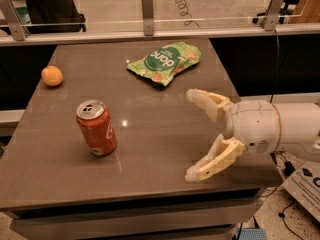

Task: Move coke can near green rice chip bag

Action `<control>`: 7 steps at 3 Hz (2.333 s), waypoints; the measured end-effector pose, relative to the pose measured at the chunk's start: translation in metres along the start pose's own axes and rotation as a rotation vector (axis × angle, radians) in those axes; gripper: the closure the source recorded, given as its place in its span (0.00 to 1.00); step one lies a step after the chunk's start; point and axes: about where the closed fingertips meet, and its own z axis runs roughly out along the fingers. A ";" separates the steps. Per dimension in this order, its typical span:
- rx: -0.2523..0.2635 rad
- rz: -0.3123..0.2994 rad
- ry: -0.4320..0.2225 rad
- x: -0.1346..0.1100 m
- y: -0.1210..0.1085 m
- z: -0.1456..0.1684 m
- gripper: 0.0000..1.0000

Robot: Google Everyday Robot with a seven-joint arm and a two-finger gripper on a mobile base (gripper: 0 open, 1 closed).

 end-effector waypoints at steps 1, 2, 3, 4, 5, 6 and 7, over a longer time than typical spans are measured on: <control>-0.009 -0.031 -0.029 0.009 -0.005 0.037 0.00; -0.019 -0.046 -0.032 0.019 -0.012 0.073 0.00; -0.029 -0.051 -0.033 0.029 -0.021 0.107 0.00; -0.034 -0.051 -0.050 0.034 -0.026 0.138 0.00; -0.035 -0.046 -0.079 0.033 -0.027 0.165 0.00; -0.040 -0.045 -0.113 0.025 -0.024 0.187 0.00; -0.062 -0.047 -0.123 0.023 -0.018 0.203 0.18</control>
Offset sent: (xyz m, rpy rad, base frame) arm 0.0365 0.1058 -0.0493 0.0317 -0.0592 0.0258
